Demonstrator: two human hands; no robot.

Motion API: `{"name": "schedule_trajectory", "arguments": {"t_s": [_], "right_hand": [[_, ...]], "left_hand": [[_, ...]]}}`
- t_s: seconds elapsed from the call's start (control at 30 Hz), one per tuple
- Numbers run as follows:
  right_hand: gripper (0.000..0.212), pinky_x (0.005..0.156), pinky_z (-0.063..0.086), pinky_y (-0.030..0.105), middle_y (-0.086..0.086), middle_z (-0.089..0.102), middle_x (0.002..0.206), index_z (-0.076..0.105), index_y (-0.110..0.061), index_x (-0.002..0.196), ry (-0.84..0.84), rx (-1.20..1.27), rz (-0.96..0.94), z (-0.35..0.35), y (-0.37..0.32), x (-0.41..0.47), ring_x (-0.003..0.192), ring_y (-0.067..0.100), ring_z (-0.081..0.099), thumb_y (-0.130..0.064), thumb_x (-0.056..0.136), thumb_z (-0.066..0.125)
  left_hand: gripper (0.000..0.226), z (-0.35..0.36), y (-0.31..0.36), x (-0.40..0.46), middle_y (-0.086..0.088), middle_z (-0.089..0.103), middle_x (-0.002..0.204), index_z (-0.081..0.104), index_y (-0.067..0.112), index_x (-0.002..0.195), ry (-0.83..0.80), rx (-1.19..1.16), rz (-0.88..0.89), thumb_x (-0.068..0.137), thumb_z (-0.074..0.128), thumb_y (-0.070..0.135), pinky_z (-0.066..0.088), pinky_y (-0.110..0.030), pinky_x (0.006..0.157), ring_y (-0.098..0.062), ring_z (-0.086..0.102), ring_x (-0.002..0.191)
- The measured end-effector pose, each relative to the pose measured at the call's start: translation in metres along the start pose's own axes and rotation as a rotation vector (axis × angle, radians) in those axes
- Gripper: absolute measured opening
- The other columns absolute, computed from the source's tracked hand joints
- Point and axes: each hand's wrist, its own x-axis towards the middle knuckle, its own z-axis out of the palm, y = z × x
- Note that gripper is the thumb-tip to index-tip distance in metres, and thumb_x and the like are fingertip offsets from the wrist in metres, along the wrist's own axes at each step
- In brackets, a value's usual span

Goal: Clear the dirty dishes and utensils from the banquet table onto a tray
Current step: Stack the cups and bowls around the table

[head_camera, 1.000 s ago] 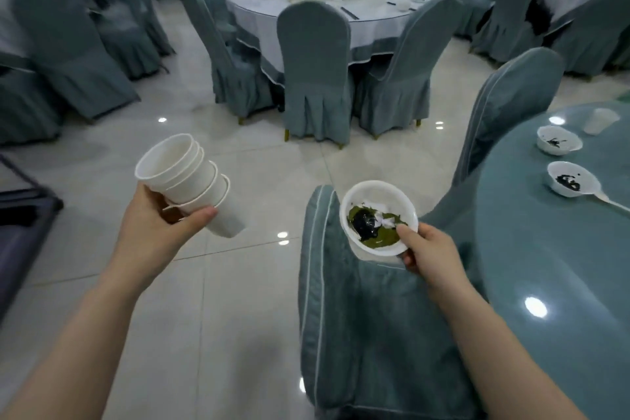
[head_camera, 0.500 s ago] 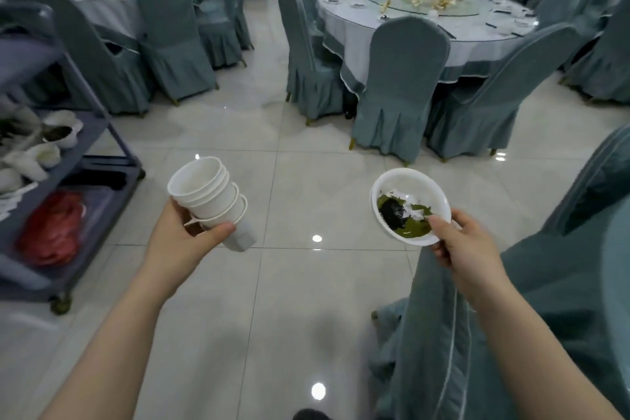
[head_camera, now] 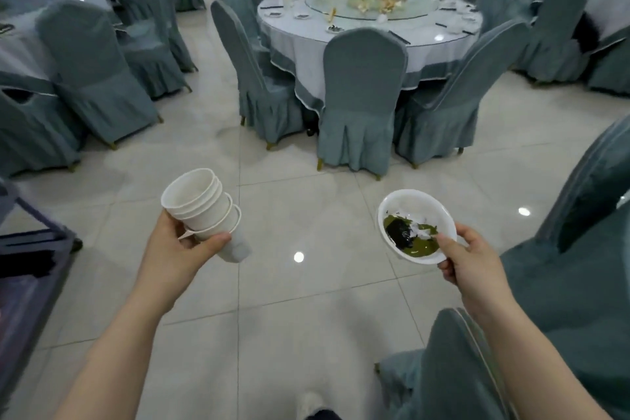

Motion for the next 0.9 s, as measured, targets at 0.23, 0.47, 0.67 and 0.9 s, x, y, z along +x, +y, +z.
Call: {"name": "schedule_trajectory", "arguments": {"t_s": [0.23, 0.47, 0.67, 0.9], "right_hand": [[0.017, 0.057, 0.047, 0.031, -0.001, 0.061, 0.063, 0.061, -0.026, 0.108, 0.242, 0.045, 0.018, -0.026, -0.024, 0.083, 0.054, 0.009, 0.049, -0.023, 0.092, 0.056], [0.014, 0.041, 0.037, 0.020, -0.001, 0.061, 0.060, 0.063, -0.022, 0.104, 0.590, 0.035, 0.028, -0.086, -0.036, 0.143, 0.042, 0.004, 0.045, -0.021, 0.094, 0.054], [0.018, 0.045, 0.034, 0.022, 0.001, 0.051, 0.059, 0.061, -0.014, 0.109, 0.864, 0.156, 0.094, -0.122, -0.036, 0.181, 0.045, 0.008, 0.040, -0.021, 0.094, 0.053], [0.012, 0.041, 0.038, 0.017, -0.005, 0.057, 0.057, 0.061, -0.020, 0.103, 1.204, 0.283, 0.147, -0.159, -0.031, 0.194, 0.044, 0.005, 0.043, -0.023, 0.094, 0.055]], "left_hand": [[0.062, 0.103, 0.050, 0.140, 0.023, 0.066, 0.103, 0.051, 0.033, 0.119, -0.244, 0.014, 0.162, 0.068, 0.083, 0.015, 0.047, -0.004, 0.063, 0.009, 0.063, 0.088], [0.059, 0.251, 0.087, 0.256, 0.030, 0.066, 0.095, 0.050, 0.029, 0.117, -0.534, -0.061, 0.261, 0.072, 0.079, 0.007, 0.046, -0.004, 0.061, 0.012, 0.063, 0.079], [0.055, 0.378, 0.121, 0.316, -0.003, 0.056, 0.095, 0.051, 0.018, 0.115, -0.785, -0.085, 0.359, 0.071, 0.080, 0.006, 0.040, 0.001, 0.053, -0.003, 0.057, 0.068], [0.062, 0.536, 0.166, 0.332, 0.006, 0.065, 0.100, 0.049, 0.019, 0.124, -1.140, -0.201, 0.351, 0.072, 0.078, 0.001, 0.045, -0.003, 0.063, 0.009, 0.062, 0.077]]}}
